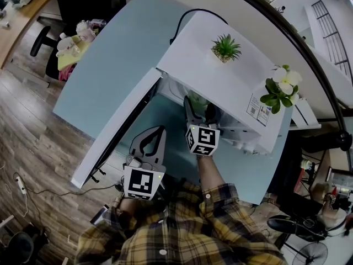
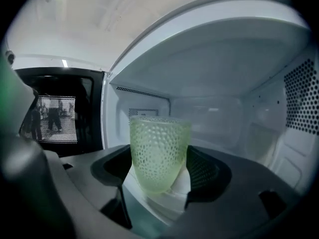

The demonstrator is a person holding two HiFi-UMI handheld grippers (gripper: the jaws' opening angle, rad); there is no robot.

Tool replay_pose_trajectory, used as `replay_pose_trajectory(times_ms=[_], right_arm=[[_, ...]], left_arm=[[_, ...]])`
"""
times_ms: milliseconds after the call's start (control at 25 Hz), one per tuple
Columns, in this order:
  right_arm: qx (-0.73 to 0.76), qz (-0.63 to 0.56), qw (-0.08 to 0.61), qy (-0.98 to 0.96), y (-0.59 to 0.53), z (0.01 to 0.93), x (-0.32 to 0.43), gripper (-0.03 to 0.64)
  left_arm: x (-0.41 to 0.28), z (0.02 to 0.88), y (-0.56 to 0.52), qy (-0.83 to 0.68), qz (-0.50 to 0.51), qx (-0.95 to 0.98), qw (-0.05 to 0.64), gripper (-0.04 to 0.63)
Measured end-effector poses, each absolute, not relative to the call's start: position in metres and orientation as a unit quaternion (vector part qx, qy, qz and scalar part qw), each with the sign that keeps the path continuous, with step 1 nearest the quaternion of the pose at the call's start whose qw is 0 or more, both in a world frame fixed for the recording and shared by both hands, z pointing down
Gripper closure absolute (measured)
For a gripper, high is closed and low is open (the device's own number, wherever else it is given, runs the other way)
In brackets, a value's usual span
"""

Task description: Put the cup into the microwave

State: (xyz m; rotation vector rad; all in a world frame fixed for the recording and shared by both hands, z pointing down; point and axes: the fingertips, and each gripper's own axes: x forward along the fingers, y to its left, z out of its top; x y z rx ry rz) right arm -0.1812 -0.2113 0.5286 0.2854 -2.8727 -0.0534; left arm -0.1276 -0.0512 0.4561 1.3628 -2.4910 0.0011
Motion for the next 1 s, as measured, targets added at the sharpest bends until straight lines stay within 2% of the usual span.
replay_pose_trajectory(times_ms=[720, 840, 1000], right_arm=[[0.129, -0.062, 0.141, -0.98, -0.217, 0.536, -0.175, 0.273], [0.134, -0.06, 0.141, -0.979, -0.217, 0.535, -0.171, 0.31], [0.138, -0.056, 0.142, -0.979, -0.215, 0.536, -0.167, 0.319]], left_arm=[[-0.127, 0.456, -0.048, -0.863, 0.01, 0.483, 0.147, 0.606], [-0.127, 0.455, -0.048, -0.863, 0.01, 0.484, 0.146, 0.606], [-0.127, 0.456, -0.046, -0.864, 0.011, 0.482, 0.147, 0.606]])
